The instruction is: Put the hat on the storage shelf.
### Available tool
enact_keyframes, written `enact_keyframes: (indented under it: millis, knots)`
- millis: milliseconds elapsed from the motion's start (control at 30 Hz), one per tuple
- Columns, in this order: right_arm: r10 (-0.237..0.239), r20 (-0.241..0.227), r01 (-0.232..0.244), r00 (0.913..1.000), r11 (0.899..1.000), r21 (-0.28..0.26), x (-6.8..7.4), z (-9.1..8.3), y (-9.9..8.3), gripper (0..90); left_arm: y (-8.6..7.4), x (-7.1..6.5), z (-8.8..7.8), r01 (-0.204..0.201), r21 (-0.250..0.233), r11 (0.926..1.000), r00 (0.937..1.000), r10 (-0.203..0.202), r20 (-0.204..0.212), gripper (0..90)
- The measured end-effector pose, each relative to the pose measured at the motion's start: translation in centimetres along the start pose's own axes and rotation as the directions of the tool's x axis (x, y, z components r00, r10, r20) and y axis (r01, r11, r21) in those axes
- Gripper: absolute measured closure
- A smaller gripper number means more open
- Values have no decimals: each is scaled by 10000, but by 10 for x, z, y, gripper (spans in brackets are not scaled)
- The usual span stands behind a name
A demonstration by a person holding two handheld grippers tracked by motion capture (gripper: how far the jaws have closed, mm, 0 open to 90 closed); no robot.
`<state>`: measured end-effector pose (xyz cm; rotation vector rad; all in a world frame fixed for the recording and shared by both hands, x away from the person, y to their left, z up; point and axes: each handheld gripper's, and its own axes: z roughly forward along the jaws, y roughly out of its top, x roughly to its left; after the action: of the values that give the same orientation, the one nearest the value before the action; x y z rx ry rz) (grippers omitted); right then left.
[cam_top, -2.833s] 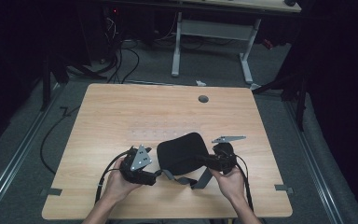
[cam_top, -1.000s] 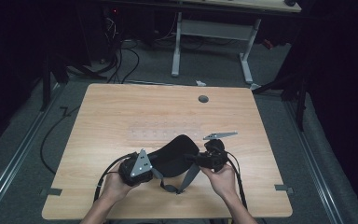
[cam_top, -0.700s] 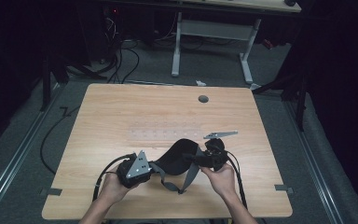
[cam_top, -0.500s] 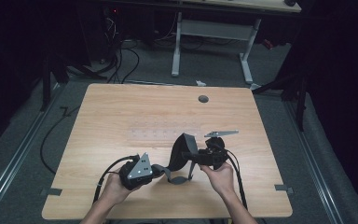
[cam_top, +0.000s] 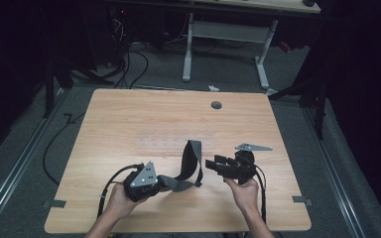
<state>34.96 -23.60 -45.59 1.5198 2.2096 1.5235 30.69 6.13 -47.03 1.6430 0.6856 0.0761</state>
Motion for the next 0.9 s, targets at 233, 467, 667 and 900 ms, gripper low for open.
enact_keyframes:
  millis: [233,467,667,900]
  knots:
    - [-119,1112,105,9937,9999,131,-16,-1,-12,448,5,1,-7,315,-358,9989,9995,-314,30,867]
    - [-545,3015,491,9519,9985,257,-39,1,-30,441,8,5,-11,555,-653,9963,9983,-565,-128,867]
    - [-1166,4397,1096,8906,9931,413,-53,0,-40,408,13,9,-18,789,-1053,9913,9961,-826,-318,867]
    - [-1541,5268,1397,8359,9879,673,-59,2,-53,388,19,17,-20,1011,-1331,9859,9918,-1103,-638,866]
